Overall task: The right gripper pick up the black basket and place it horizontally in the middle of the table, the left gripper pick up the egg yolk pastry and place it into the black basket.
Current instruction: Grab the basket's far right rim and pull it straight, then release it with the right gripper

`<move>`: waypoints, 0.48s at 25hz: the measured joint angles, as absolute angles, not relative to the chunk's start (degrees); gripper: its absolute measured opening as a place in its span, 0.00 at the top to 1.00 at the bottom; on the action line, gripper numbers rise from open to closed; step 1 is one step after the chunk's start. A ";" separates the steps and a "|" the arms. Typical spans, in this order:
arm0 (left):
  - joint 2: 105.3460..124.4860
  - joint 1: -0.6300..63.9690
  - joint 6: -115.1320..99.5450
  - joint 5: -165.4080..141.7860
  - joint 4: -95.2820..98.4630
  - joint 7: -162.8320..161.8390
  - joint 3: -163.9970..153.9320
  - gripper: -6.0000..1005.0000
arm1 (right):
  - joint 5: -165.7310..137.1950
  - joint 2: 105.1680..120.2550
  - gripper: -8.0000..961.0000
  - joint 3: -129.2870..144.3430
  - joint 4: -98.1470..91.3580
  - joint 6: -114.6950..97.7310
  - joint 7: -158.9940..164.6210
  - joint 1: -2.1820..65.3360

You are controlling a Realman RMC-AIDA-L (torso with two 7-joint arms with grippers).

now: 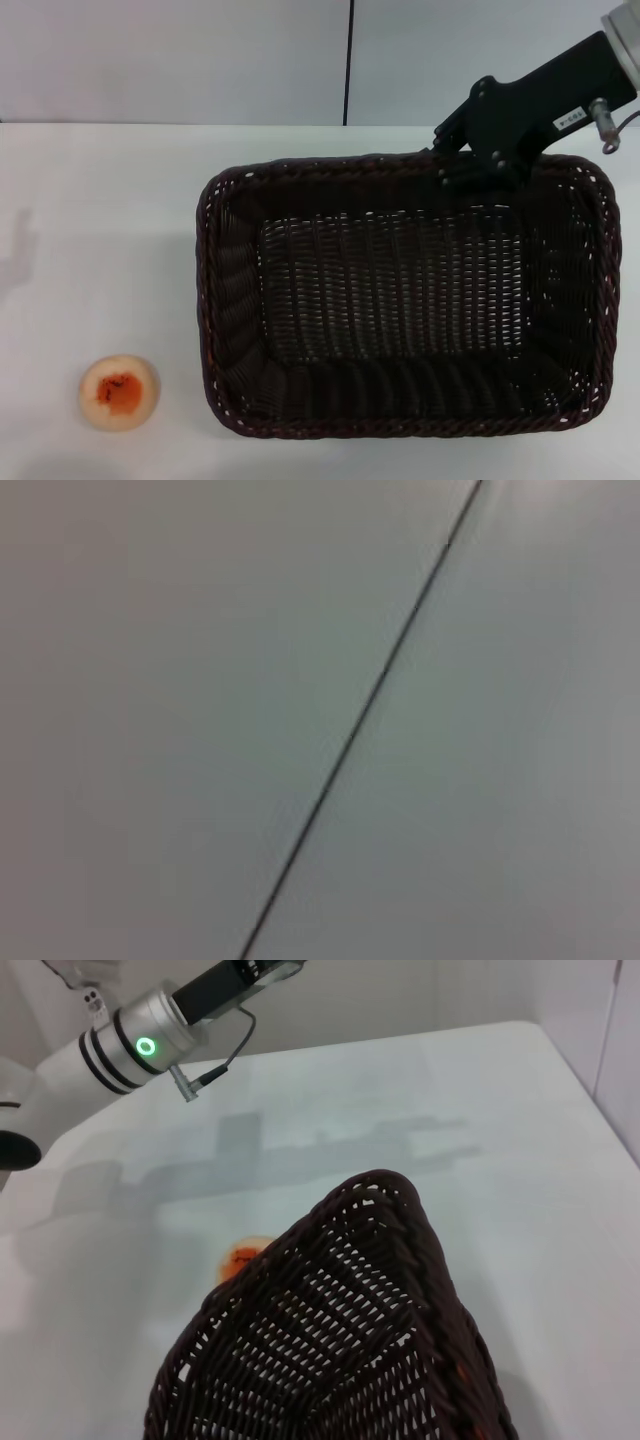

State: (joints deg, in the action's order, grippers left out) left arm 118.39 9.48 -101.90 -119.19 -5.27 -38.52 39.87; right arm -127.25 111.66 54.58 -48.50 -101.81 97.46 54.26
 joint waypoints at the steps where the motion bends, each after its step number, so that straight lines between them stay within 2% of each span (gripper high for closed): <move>1: 118.34 9.54 -102.06 -119.19 -5.25 -38.52 39.34 0.34 | -127.26 111.66 0.79 54.58 -48.23 -101.73 97.28 54.29; 12: 118.22 9.71 -103.06 -119.18 -5.07 -40.40 36.80 0.34 | -128.67 111.81 0.79 55.45 -46.67 -100.71 94.80 54.73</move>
